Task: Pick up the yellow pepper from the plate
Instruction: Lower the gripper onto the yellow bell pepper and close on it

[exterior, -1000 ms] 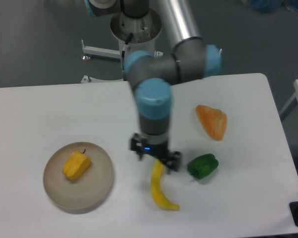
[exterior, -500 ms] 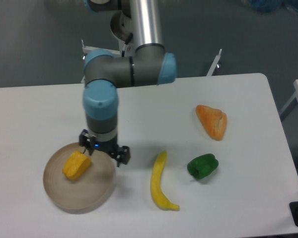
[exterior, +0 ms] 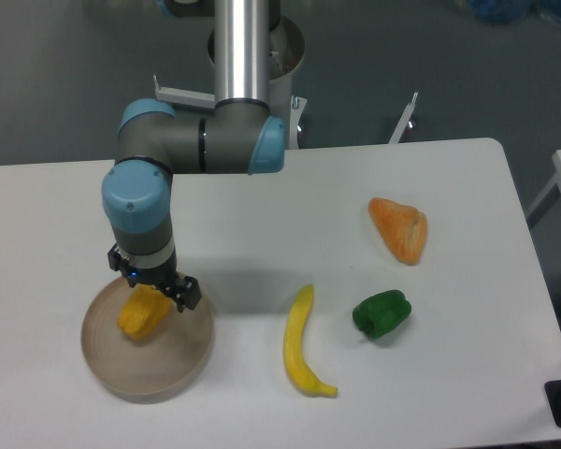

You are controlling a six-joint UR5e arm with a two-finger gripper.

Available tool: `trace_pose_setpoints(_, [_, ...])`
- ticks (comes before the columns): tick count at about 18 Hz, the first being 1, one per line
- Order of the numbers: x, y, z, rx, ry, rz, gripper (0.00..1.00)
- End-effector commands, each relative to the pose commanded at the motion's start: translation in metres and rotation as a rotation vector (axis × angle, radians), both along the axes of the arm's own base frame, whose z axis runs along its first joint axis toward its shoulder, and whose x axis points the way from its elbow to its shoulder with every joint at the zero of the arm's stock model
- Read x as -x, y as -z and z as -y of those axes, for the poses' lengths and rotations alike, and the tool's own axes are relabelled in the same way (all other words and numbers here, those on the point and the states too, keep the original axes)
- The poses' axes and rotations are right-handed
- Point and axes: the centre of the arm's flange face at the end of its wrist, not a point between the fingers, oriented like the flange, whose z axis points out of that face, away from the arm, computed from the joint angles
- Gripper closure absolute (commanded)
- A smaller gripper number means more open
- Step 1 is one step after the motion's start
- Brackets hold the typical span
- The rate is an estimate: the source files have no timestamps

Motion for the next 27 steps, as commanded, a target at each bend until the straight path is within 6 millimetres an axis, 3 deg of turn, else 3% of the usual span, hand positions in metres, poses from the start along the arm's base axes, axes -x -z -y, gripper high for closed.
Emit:
trace_pose_setpoints(6, [-0.019, 0.008, 0.002, 0.018, 0.026, -0.008, 0.00])
trace_pose_setpoints(10, [-0.020, 0.021, 0.003, 0.038, 0.027, -0.005, 0.00])
trace_pose_setpoints(15, [-0.019, 0.023, 0.003, 0.044, 0.027, -0.019, 0.00])
trace_pose_setpoints(16, [-0.018, 0.022, 0.003, 0.043, 0.027, -0.021, 0.05])
trace_pose_setpoints(19, [-0.018, 0.022, 0.002, 0.044, 0.027, -0.026, 0.38])
trace_pose_setpoints(20, [-0.018, 0.021, 0.002, 0.042, 0.028, -0.025, 0.43])
trace_pose_setpoints(23, [-0.018, 0.020, 0.002, 0.040, 0.028, -0.027, 0.49])
trace_pose_setpoints(27, [-0.018, 0.017, 0.001, 0.033, 0.030, -0.027, 0.50])
